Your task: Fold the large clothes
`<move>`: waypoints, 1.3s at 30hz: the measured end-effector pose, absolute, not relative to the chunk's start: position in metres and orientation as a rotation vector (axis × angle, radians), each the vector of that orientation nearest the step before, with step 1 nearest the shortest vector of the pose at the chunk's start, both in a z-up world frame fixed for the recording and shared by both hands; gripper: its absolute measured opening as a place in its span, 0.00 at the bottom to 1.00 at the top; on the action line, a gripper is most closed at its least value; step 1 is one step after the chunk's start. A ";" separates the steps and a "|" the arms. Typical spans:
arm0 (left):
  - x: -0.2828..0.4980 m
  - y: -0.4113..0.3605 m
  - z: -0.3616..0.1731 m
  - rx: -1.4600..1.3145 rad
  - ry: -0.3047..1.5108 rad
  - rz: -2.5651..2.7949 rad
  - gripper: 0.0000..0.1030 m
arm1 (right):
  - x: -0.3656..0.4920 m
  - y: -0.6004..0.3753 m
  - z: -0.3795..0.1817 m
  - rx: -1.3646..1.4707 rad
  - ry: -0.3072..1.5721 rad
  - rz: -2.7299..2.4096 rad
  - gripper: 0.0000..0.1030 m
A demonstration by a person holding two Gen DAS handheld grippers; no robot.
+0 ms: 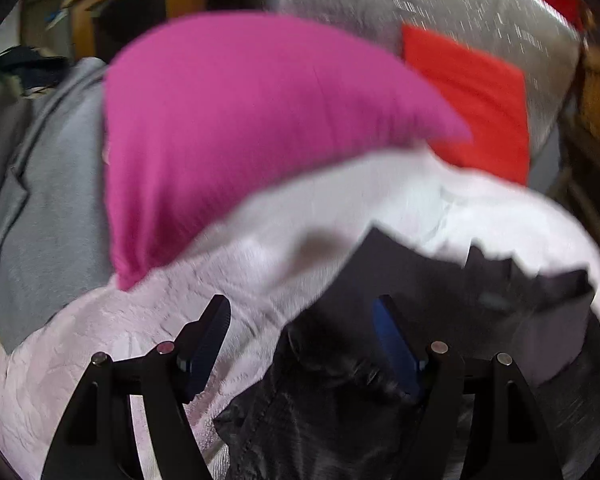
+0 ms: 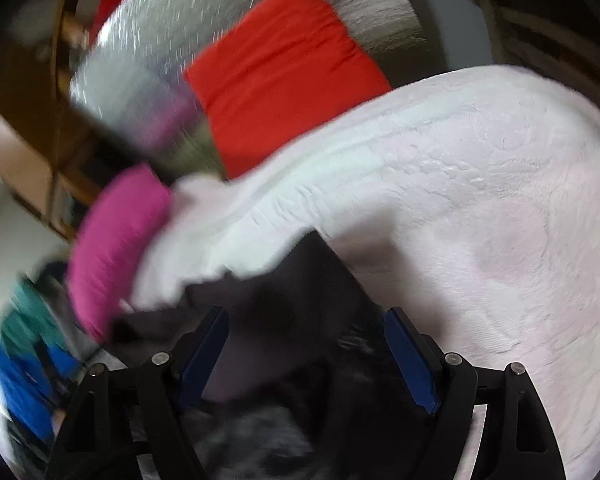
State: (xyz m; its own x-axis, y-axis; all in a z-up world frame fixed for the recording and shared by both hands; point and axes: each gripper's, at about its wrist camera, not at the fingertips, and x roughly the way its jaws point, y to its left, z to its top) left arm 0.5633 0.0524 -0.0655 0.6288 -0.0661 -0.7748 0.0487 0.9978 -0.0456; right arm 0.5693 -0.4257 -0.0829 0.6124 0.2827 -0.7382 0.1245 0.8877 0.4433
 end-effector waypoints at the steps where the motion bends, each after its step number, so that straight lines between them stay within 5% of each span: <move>1: 0.567 0.050 -0.074 -0.007 0.910 -0.072 0.72 | 0.572 -0.424 -0.089 0.449 0.936 0.093 0.80; 9: 0.589 0.027 -0.100 0.057 0.987 -0.172 0.70 | 0.599 -0.410 -0.104 0.328 0.964 0.153 0.78; 10: 0.592 0.025 -0.102 0.069 0.990 -0.172 0.40 | 0.603 -0.407 -0.107 0.308 0.986 0.151 0.58; 11: 0.596 0.024 -0.106 0.082 1.021 -0.144 0.26 | 0.607 -0.405 -0.110 0.282 1.012 0.131 0.34; 12: 0.600 0.024 -0.107 0.075 1.028 -0.135 0.24 | 0.608 -0.402 -0.112 0.257 1.036 0.123 0.20; 16: 0.599 0.035 -0.102 0.030 0.981 -0.093 0.18 | 0.593 -0.415 -0.077 0.271 0.884 0.086 0.15; 19: 0.612 0.042 -0.125 -0.007 1.043 -0.038 0.19 | 0.603 -0.442 -0.114 0.357 0.983 -0.036 0.12; 30: 0.618 0.021 -0.129 0.075 1.017 0.006 0.22 | 0.600 -0.447 -0.132 0.397 0.980 -0.070 0.12; 33: 0.618 0.016 -0.129 0.092 1.016 0.023 0.30 | 0.600 -0.444 -0.131 0.387 0.981 -0.079 0.16; 35: 0.617 0.014 -0.122 0.100 1.010 0.025 0.39 | 0.596 -0.444 -0.126 0.393 0.981 -0.079 0.28; 37: 0.613 0.016 -0.112 0.110 0.984 0.021 0.51 | 0.589 -0.442 -0.117 0.381 0.978 -0.113 0.73; 39: 0.603 0.015 -0.096 0.122 0.946 0.034 0.56 | 0.576 -0.442 -0.102 0.363 0.938 -0.132 0.76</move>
State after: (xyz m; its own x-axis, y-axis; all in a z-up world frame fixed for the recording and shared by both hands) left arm 0.6031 0.0155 -0.0957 0.5850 0.0826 -0.8068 0.0245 0.9925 0.1194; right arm 0.5762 -0.4415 -0.1021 0.5886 0.0457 -0.8071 0.2667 0.9315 0.2472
